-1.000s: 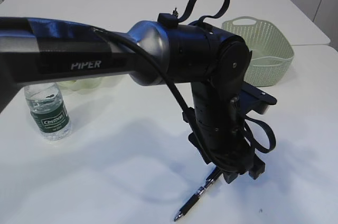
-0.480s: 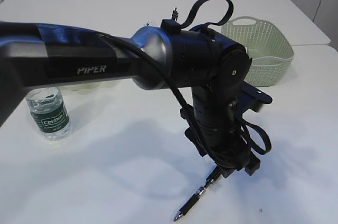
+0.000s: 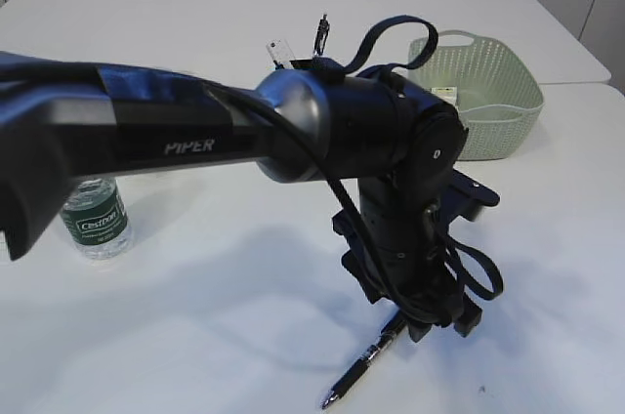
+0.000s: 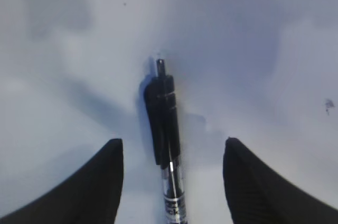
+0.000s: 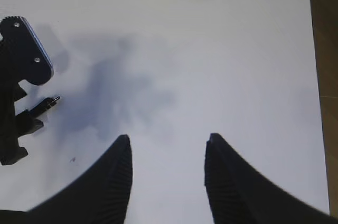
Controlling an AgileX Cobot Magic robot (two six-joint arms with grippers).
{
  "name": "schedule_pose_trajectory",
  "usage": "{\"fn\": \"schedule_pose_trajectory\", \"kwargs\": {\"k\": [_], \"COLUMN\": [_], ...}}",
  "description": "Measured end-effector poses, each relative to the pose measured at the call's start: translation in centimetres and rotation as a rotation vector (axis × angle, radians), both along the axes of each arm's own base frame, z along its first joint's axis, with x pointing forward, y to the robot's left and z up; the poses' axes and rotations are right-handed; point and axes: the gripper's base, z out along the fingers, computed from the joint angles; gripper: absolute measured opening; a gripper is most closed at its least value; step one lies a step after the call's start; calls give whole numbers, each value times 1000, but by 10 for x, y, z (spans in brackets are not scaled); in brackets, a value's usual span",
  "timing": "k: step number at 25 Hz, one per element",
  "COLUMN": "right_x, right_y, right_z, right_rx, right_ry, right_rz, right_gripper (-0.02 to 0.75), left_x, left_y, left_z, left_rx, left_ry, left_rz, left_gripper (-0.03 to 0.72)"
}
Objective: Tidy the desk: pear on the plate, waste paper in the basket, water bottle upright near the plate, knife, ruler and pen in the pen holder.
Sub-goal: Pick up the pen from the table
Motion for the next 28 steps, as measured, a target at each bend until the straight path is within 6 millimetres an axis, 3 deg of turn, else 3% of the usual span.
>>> {"fn": "schedule_pose_trajectory", "kwargs": {"k": [4,28], "right_x": [0,0], "right_y": [0,1], "right_z": [0,0], "right_rx": [2,12], "right_ry": [0,3], "right_rz": [0,3], "right_gripper": [368,368], "left_x": [-4,-2], "left_y": [-3,-4], "left_z": [-11,-21], "left_rx": [20,33], "left_ry": [14,-10], "left_rz": [-8,-14], "left_gripper": [424,424]}}
